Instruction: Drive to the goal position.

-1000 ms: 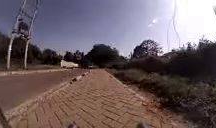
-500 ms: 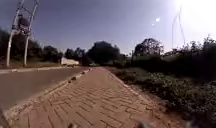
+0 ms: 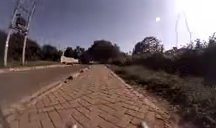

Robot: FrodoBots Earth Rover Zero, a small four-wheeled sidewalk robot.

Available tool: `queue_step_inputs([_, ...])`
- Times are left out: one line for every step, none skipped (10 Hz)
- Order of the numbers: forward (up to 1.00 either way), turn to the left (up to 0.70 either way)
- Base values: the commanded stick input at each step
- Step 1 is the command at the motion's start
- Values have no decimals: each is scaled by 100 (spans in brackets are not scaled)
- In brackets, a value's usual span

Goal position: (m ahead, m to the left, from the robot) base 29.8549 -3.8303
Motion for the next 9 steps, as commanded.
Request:
queue_step_inputs([100, 0])
queue_step_inputs([100, 20])
queue_step_inputs([100, 40])
queue_step_inputs([100, 28])
queue_step_inputs([100, 3])
queue_step_inputs([100, 0])
queue_step_inputs([100, 0])
queue_step_inputs([100, 0])
queue_step_inputs([100, 10])
